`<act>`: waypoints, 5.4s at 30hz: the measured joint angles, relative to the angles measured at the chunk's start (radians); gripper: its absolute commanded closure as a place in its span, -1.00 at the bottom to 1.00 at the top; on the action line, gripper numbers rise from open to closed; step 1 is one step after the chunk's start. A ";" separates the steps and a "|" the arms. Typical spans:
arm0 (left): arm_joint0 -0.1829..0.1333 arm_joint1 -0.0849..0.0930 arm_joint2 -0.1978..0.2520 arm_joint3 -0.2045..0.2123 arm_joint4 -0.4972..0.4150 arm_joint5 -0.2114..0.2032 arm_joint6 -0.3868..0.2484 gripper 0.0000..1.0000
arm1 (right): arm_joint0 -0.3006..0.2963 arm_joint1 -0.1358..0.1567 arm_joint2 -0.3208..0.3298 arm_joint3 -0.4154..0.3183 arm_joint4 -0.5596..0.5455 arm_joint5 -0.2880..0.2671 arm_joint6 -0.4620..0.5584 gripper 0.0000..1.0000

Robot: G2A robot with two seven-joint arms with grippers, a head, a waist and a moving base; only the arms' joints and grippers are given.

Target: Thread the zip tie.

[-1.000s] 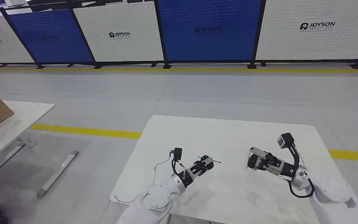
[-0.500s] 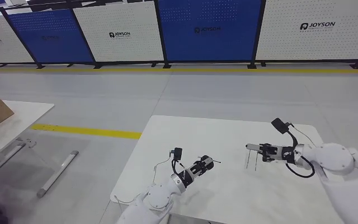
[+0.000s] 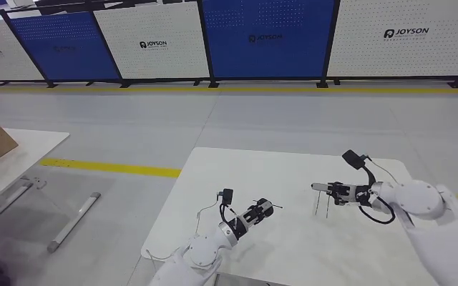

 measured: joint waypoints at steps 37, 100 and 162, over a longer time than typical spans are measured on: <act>0.000 0.000 0.000 0.000 0.000 0.000 0.000 1.00 | 0.215 -0.080 -0.264 0.262 -0.208 -0.093 0.023 -1.00; 0.000 0.000 0.000 0.000 0.000 0.000 0.000 1.00 | 0.279 -0.163 -0.371 0.333 -0.376 0.286 0.041 0.24; 0.000 0.000 0.000 0.000 0.000 0.000 0.000 1.00 | 0.454 -0.450 -0.435 0.908 -0.523 0.295 0.064 1.00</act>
